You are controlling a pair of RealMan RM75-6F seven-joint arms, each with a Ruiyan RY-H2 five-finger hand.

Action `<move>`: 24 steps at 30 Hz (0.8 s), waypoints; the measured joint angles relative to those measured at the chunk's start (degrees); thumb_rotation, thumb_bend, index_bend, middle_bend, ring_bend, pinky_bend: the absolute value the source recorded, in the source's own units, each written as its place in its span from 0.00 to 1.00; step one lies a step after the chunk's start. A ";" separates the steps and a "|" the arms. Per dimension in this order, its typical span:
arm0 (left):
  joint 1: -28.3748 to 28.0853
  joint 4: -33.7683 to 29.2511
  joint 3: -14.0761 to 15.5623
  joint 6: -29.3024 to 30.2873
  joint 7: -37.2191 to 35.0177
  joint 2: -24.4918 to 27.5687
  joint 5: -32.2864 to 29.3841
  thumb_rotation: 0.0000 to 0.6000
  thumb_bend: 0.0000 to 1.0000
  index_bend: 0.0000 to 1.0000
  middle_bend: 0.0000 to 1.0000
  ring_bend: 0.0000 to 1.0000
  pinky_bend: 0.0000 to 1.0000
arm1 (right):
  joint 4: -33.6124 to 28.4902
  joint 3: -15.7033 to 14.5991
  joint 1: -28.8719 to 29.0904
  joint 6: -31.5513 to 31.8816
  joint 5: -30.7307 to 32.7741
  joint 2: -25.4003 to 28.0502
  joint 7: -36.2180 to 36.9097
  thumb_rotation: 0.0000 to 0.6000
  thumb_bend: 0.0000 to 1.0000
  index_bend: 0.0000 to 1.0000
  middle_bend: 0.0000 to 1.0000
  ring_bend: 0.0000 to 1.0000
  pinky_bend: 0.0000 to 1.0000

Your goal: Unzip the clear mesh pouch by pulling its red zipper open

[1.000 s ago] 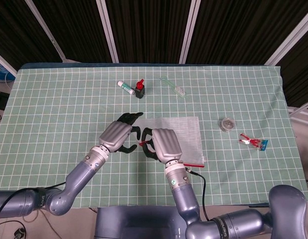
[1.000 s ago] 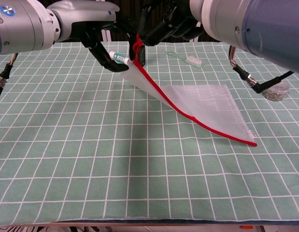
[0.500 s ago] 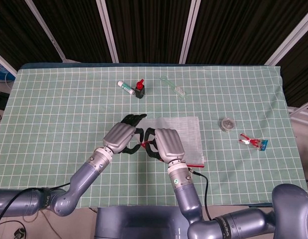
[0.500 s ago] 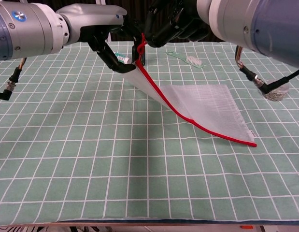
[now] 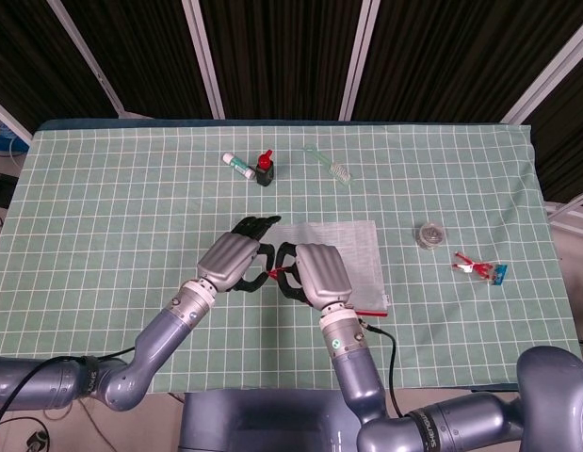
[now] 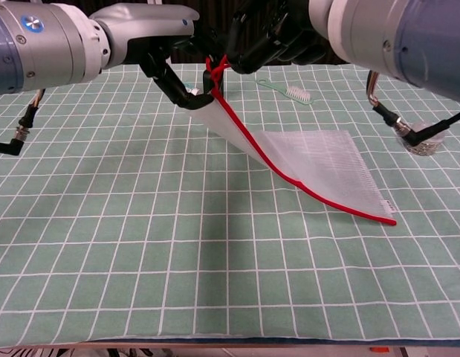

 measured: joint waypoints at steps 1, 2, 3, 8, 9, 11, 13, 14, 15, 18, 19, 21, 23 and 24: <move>0.02 0.01 -0.04 0.15 -0.05 -0.03 0.03 1.00 0.44 0.60 0.00 0.00 0.00 | -0.24 -0.19 -0.16 0.08 -0.18 0.24 0.19 1.00 0.61 0.68 1.00 1.00 1.00; 0.06 0.04 -0.17 0.40 -0.17 -0.09 0.10 1.00 0.44 0.60 0.00 0.00 0.00 | -0.44 -0.35 -0.30 0.13 -0.33 0.43 0.37 1.00 0.61 0.68 1.00 1.00 1.00; 0.08 0.06 -0.28 0.59 -0.27 -0.14 0.16 1.00 0.44 0.61 0.00 0.00 0.00 | -0.65 -0.52 -0.44 0.18 -0.50 0.65 0.54 1.00 0.61 0.68 1.00 1.00 1.00; 0.45 0.48 -1.42 2.65 -1.64 -1.08 1.59 1.00 0.44 0.61 0.00 0.00 0.00 | -1.92 -1.82 -1.55 0.56 -1.73 1.54 1.80 1.00 0.61 0.68 1.00 1.00 1.00; 0.56 0.58 -1.70 3.04 -2.13 -1.37 2.08 1.00 0.44 0.61 0.00 0.00 0.00 | -2.06 -2.15 -1.81 0.67 -2.03 1.67 2.07 1.00 0.61 0.68 1.00 1.00 1.00; 0.80 0.80 -2.41 3.87 -3.28 -1.96 3.32 1.00 0.44 0.61 0.00 0.00 0.00 | -2.19 -2.88 -2.54 1.04 -2.61 1.99 2.78 1.00 0.62 0.69 1.00 1.00 1.00; 1.00 0.97 -2.98 4.53 -4.09 -2.39 4.32 1.00 0.44 0.61 0.00 0.00 0.00 | -2.21 -3.39 -3.29 1.34 -2.96 2.39 3.49 1.00 0.63 0.69 1.00 1.00 1.00; 1.12 1.06 -3.35 4.96 -4.56 -2.64 4.92 1.00 0.44 0.61 0.00 0.00 0.00 | -2.18 -3.58 -3.59 1.43 -3.11 2.56 3.80 1.00 0.63 0.69 1.00 1.00 1.00; 1.20 1.12 -3.62 5.25 -4.93 -2.81 5.33 1.00 0.44 0.61 0.00 0.00 0.00 | -2.14 -3.78 -3.87 1.49 -3.25 2.74 4.08 1.00 0.63 0.69 1.00 1.00 1.00; 1.46 1.28 -4.55 6.14 -6.13 -3.37 6.45 1.00 0.44 0.61 0.00 0.00 0.00 | -2.01 -4.45 -4.76 1.45 -3.40 3.24 4.93 1.00 0.63 0.69 1.00 1.00 1.00; 1.54 1.33 -4.78 6.36 -6.48 -3.52 6.77 1.00 0.44 0.61 0.00 0.00 0.00 | -1.94 -4.70 -5.10 1.38 -3.41 3.39 5.32 1.00 0.63 0.69 1.00 1.00 1.00; 1.71 1.48 -5.28 6.92 -7.25 -3.89 7.61 1.00 0.43 0.61 0.00 0.00 0.00 | -1.80 -5.17 -5.60 1.21 -3.45 3.59 5.86 1.00 0.63 0.69 1.00 1.00 1.00; 1.88 1.66 -5.83 7.52 -8.13 -4.33 8.49 1.00 0.43 0.61 0.00 0.00 0.00 | -1.55 -5.64 -6.10 1.02 -3.58 3.75 6.38 1.00 0.63 0.69 1.00 1.00 1.00; 1.95 1.73 -6.07 7.77 -8.54 -4.53 8.88 1.00 0.43 0.61 0.00 0.00 0.00 | -1.46 -5.76 -6.28 0.94 -3.62 3.79 6.63 1.00 0.63 0.69 1.00 1.00 1.00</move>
